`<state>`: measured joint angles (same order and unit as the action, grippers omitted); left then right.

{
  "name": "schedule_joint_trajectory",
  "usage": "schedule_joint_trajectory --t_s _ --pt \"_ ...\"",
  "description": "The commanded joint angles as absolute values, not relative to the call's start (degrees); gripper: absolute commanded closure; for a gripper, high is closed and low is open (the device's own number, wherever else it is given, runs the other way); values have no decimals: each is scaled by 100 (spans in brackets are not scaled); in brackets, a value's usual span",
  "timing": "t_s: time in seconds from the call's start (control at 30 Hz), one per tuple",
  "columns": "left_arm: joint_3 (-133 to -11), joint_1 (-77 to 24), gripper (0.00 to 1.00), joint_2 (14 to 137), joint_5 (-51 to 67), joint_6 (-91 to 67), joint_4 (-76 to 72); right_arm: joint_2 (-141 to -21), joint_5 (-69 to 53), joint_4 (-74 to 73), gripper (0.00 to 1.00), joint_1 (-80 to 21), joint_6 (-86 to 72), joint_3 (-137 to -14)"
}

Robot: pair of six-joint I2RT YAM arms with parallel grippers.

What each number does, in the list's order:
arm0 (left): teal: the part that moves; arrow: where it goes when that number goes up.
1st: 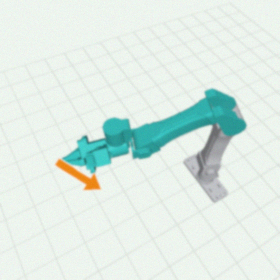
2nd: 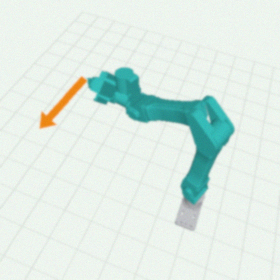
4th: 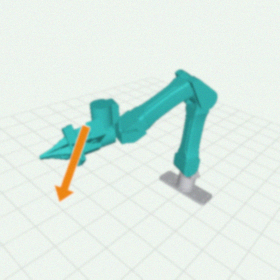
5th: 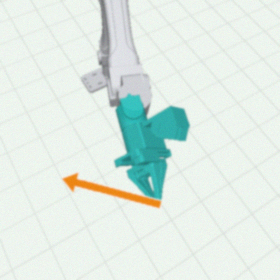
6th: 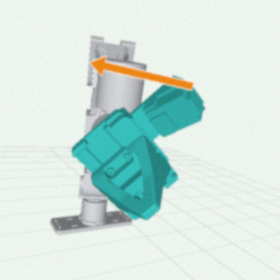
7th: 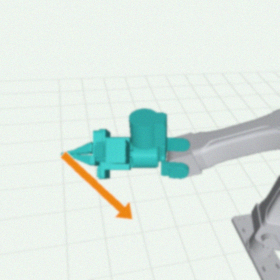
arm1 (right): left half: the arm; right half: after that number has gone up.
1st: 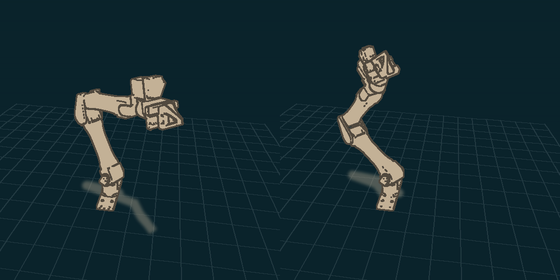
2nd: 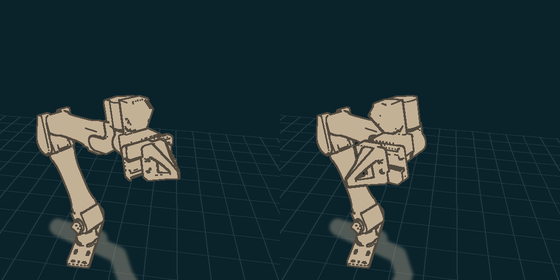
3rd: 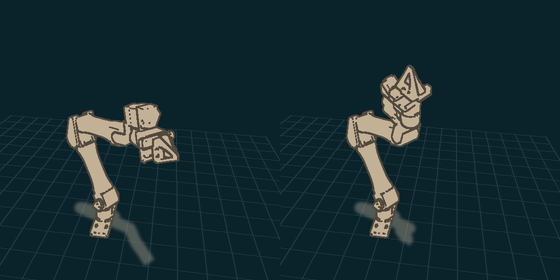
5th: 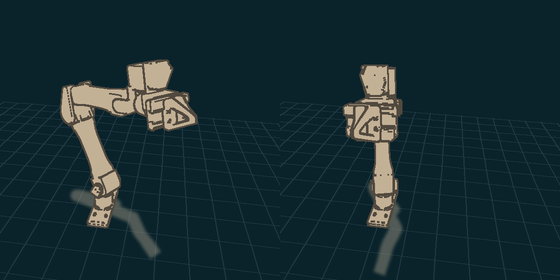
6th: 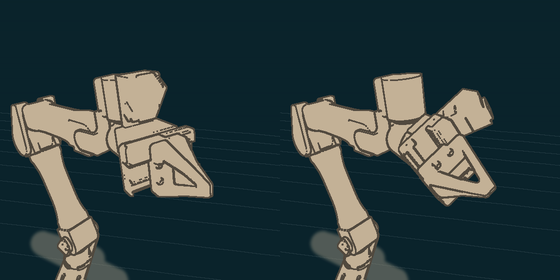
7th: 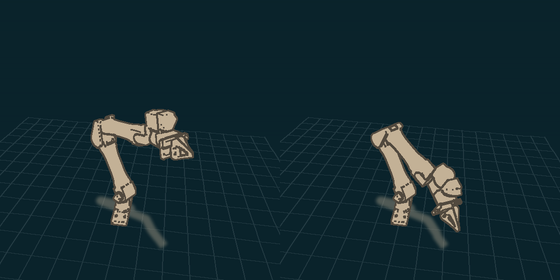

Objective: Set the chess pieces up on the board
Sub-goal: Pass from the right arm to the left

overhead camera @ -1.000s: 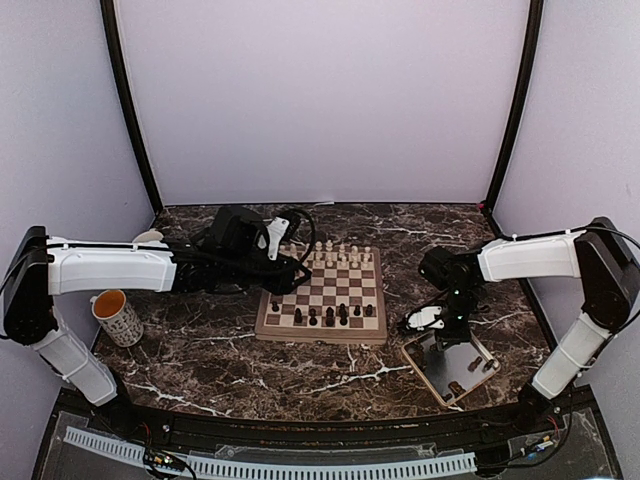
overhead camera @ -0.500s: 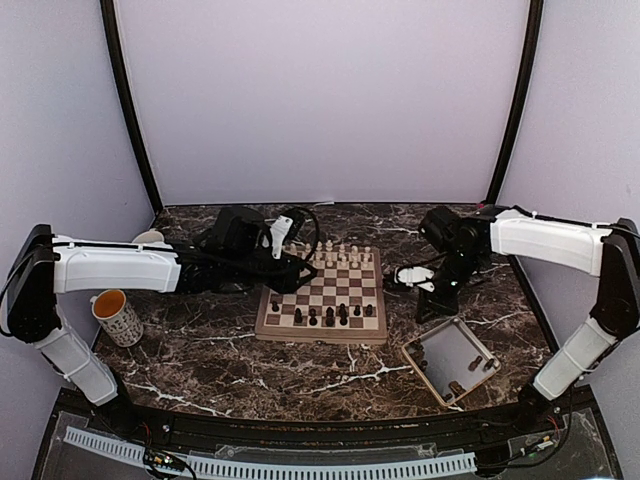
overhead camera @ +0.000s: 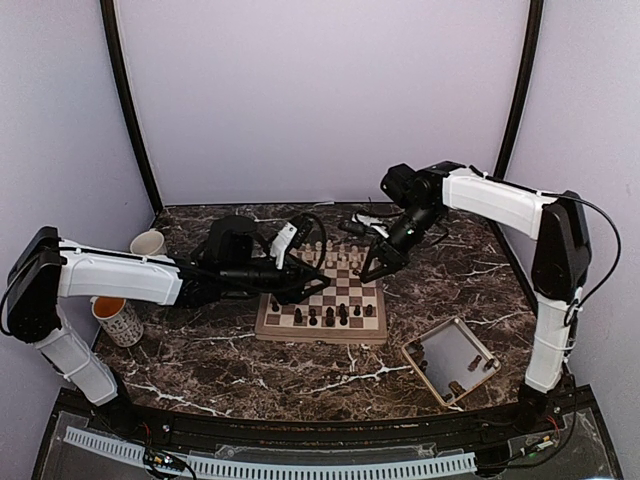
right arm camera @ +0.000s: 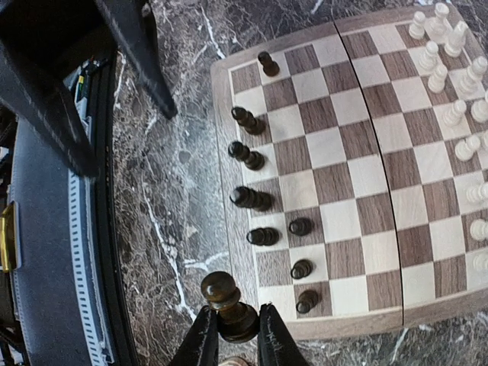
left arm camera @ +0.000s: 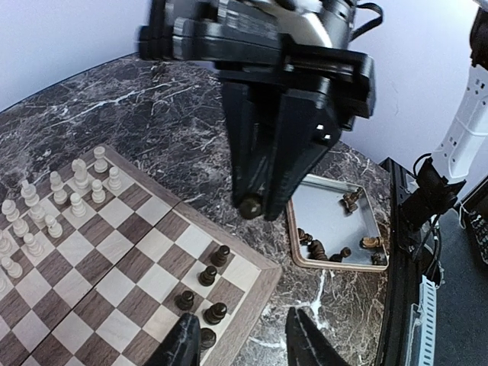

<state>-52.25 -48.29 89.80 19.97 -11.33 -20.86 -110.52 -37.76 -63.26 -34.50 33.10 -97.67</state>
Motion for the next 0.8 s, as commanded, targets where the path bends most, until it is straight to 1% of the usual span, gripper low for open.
schedule_joint_trajectory --t_s 0.0,0.07,0.2,0.33,0.47,0.6,0.77 --pt "-5112 -4849 58 9058 2307 -1364 -3001 -11553 -4748 -7022 82 -3545 3355 -10487" --pt "-5162 -4845 58 9227 2227 -1722 -3120 -11621 -4787 -7018 82 -3611 3345 -10555" --pt "-5236 -4834 57 9535 2493 -2169 -3560 -11639 -4730 -6962 82 -3727 3307 -10560" --pt "-5436 -4825 57 9808 2879 -2313 -3639 -11620 -4691 -6981 82 -3755 3305 -10556" --pt "-5502 -4818 58 9921 2971 -2377 -3683 -11608 -4651 -6977 82 -3763 3336 -10522" --pt "-5519 -4810 63 9981 3098 -2430 -3763 -11608 -4662 -6977 82 -3762 3351 -10512" --pt "-5496 -4790 73 10018 3243 -2503 -3872 -11589 -4634 -6992 82 -3764 3376 -10499"
